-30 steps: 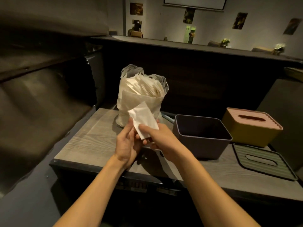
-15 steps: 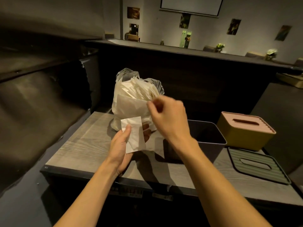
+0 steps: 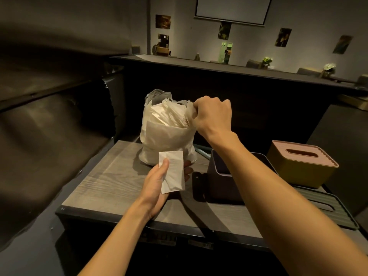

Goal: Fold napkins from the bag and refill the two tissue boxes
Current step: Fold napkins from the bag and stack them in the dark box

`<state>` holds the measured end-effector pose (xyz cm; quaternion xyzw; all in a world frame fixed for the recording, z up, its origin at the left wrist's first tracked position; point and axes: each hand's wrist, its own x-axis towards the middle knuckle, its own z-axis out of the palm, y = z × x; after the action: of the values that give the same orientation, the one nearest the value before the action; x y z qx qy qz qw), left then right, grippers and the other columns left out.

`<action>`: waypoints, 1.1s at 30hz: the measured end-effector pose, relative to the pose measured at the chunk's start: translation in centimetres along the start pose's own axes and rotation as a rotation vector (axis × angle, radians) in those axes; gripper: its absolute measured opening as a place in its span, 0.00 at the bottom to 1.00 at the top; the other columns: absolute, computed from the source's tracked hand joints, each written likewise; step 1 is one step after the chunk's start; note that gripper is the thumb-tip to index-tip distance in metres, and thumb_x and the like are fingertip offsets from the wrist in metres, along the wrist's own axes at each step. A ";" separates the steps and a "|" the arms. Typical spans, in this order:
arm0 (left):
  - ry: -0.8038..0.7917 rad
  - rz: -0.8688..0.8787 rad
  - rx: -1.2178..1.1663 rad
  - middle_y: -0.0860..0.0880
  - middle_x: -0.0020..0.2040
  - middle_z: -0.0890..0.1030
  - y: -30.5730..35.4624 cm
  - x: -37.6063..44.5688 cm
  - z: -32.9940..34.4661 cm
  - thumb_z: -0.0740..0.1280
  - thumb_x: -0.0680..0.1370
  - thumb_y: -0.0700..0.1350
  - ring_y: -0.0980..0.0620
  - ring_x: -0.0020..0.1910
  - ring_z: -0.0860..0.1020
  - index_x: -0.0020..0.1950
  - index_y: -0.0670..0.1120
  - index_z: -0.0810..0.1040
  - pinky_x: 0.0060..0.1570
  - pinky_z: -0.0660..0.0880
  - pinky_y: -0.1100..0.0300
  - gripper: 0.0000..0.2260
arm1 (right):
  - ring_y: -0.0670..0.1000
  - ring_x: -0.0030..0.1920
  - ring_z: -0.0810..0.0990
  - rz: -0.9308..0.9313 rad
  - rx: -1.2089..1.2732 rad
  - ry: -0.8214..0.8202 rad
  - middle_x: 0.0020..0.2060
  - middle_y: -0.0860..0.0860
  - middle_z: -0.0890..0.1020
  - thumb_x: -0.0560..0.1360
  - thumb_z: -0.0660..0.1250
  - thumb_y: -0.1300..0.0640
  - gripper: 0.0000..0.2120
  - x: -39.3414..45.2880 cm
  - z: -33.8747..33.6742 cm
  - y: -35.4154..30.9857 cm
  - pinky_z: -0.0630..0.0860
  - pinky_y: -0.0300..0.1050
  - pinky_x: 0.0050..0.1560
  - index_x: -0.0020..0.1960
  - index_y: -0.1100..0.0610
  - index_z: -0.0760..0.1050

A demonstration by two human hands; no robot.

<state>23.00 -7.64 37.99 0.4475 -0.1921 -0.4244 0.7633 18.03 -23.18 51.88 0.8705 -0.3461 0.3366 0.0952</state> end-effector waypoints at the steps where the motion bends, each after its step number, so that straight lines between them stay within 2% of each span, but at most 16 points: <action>1: -0.005 -0.003 0.001 0.40 0.60 0.85 0.0 0.0 0.0 0.58 0.86 0.50 0.42 0.60 0.84 0.65 0.45 0.80 0.59 0.78 0.44 0.15 | 0.53 0.42 0.79 0.000 0.051 0.032 0.37 0.46 0.81 0.80 0.66 0.57 0.08 0.0 -0.1 0.0 0.65 0.52 0.55 0.46 0.49 0.82; 4: -0.006 -0.006 -0.002 0.40 0.60 0.85 -0.2 0.1 -0.1 0.57 0.86 0.50 0.42 0.61 0.83 0.67 0.44 0.79 0.64 0.76 0.42 0.16 | 0.49 0.48 0.80 0.004 0.253 0.096 0.45 0.45 0.85 0.80 0.66 0.52 0.10 0.0 -0.7 0.1 0.67 0.50 0.58 0.56 0.48 0.84; 6: 0.007 0.000 -0.006 0.40 0.60 0.85 -0.2 0.2 -0.1 0.57 0.87 0.49 0.42 0.60 0.84 0.68 0.44 0.78 0.65 0.76 0.42 0.16 | 0.45 0.50 0.80 0.029 0.499 0.076 0.49 0.46 0.84 0.80 0.66 0.53 0.11 -0.1 -1.4 0.2 0.74 0.48 0.60 0.59 0.51 0.83; 7: 0.012 0.002 -0.008 0.40 0.59 0.85 -0.1 0.1 0.0 0.57 0.87 0.49 0.43 0.58 0.84 0.68 0.44 0.78 0.64 0.76 0.42 0.16 | 0.43 0.50 0.80 0.056 0.665 0.043 0.49 0.45 0.84 0.80 0.67 0.55 0.10 -0.3 -1.8 0.2 0.78 0.47 0.57 0.58 0.51 0.82; 10: 0.044 -0.011 -0.042 0.40 0.56 0.86 0.1 0.2 -0.1 0.57 0.87 0.47 0.43 0.54 0.86 0.65 0.42 0.78 0.59 0.78 0.45 0.15 | 0.48 0.54 0.83 0.126 1.088 -0.115 0.50 0.47 0.84 0.81 0.67 0.60 0.08 -2.3 -2.9 0.0 0.84 0.49 0.55 0.56 0.50 0.81; 12: 0.037 -0.042 -0.090 0.38 0.59 0.85 0.2 0.2 -0.3 0.57 0.87 0.47 0.43 0.57 0.85 0.68 0.39 0.77 0.60 0.78 0.47 0.17 | 0.53 0.57 0.84 0.143 1.326 -0.275 0.54 0.53 0.85 0.82 0.66 0.62 0.10 -4.0 -3.5 0.3 0.84 0.52 0.56 0.59 0.52 0.82; 14: -0.013 -0.084 -0.148 0.38 0.63 0.83 0.3 0.0 -0.5 0.59 0.85 0.48 0.42 0.61 0.83 0.71 0.38 0.75 0.63 0.76 0.48 0.19 | 0.54 0.58 0.85 0.135 1.451 -0.454 0.55 0.51 0.86 0.83 0.65 0.62 0.11 -5.7 -3.8 0.9 0.83 0.51 0.58 0.62 0.54 0.81; 16: -0.052 -0.115 -0.213 0.40 0.62 0.84 0.6 -0.3 -0.6 0.62 0.82 0.49 0.43 0.62 0.82 0.70 0.40 0.77 0.67 0.74 0.47 0.20 | 0.50 0.57 0.85 0.115 1.372 -0.606 0.55 0.48 0.85 0.82 0.67 0.61 0.11 -7.2 -3.4 1.4 0.83 0.46 0.56 0.62 0.51 0.81; 17: -0.067 -0.110 -0.233 0.41 0.61 0.84 0.7 -0.4 -0.7 0.61 0.82 0.50 0.43 0.61 0.82 0.69 0.41 0.78 0.66 0.74 0.47 0.20 | 0.46 0.56 0.84 0.093 1.226 -0.635 0.57 0.46 0.84 0.82 0.68 0.59 0.11 -7.9 -2.8 1.5 0.83 0.43 0.54 0.62 0.48 0.80; 19: -0.112 -0.100 -0.222 0.40 0.64 0.82 1.1 -0.5 -0.8 0.55 0.86 0.56 0.42 0.63 0.81 0.72 0.42 0.76 0.66 0.73 0.46 0.24 | 0.42 0.55 0.82 0.068 0.888 -0.590 0.59 0.42 0.81 0.80 0.70 0.54 0.13 -9.4 -1.2 0.9 0.82 0.42 0.52 0.63 0.44 0.79; 20: -0.138 -0.100 -0.218 0.39 0.67 0.80 1.1 -0.5 -1.1 0.52 0.86 0.58 0.41 0.67 0.79 0.74 0.42 0.75 0.68 0.72 0.45 0.26 | 0.41 0.55 0.80 0.085 0.805 -0.542 0.60 0.41 0.80 0.80 0.70 0.53 0.14 -10.2 -0.4 0.5 0.81 0.42 0.54 0.65 0.44 0.79; 22: -0.166 -0.111 -0.210 0.38 0.71 0.77 1.0 -0.5 -1.4 0.53 0.86 0.60 0.40 0.71 0.76 0.75 0.42 0.73 0.72 0.69 0.43 0.28 | 0.40 0.58 0.78 0.126 0.791 -0.450 0.63 0.44 0.80 0.80 0.70 0.53 0.16 -11.4 0.8 -0.3 0.79 0.42 0.59 0.68 0.47 0.79; 24: -0.192 -0.105 -0.165 0.38 0.71 0.77 1.0 -0.8 -1.3 0.57 0.86 0.57 0.40 0.71 0.76 0.74 0.42 0.75 0.72 0.69 0.42 0.25 | 0.40 0.60 0.76 0.141 0.828 -0.374 0.65 0.44 0.81 0.81 0.70 0.54 0.18 -12.2 1.8 -0.7 0.76 0.41 0.61 0.70 0.49 0.78; 28: -0.185 -0.058 -0.027 0.39 0.67 0.81 0.8 -1.0 -1.3 0.63 0.84 0.46 0.42 0.66 0.80 0.72 0.43 0.76 0.65 0.78 0.45 0.18 | 0.38 0.56 0.78 0.178 0.896 -0.261 0.63 0.42 0.81 0.80 0.72 0.55 0.20 -12.6 3.1 -1.0 0.77 0.37 0.58 0.70 0.48 0.77; 31: -0.185 -0.043 0.007 0.40 0.66 0.81 0.8 -1.0 -1.4 0.67 0.81 0.43 0.42 0.65 0.81 0.73 0.44 0.74 0.61 0.81 0.48 0.20 | 0.35 0.57 0.78 0.193 0.993 -0.215 0.60 0.39 0.81 0.79 0.72 0.55 0.19 -12.8 3.4 -1.0 0.77 0.33 0.58 0.70 0.47 0.77; 33: -0.189 -0.044 0.015 0.40 0.65 0.82 0.7 -1.0 -1.5 0.67 0.80 0.42 0.43 0.63 0.82 0.72 0.44 0.75 0.58 0.82 0.50 0.20 | 0.37 0.58 0.79 0.151 0.998 -0.224 0.61 0.40 0.81 0.79 0.72 0.56 0.20 -12.7 3.4 -1.0 0.77 0.36 0.59 0.70 0.46 0.77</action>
<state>23.74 -5.92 37.87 0.4150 -0.2566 -0.4801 0.7290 13.68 -16.98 41.14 0.8133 -0.2133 0.3714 -0.3938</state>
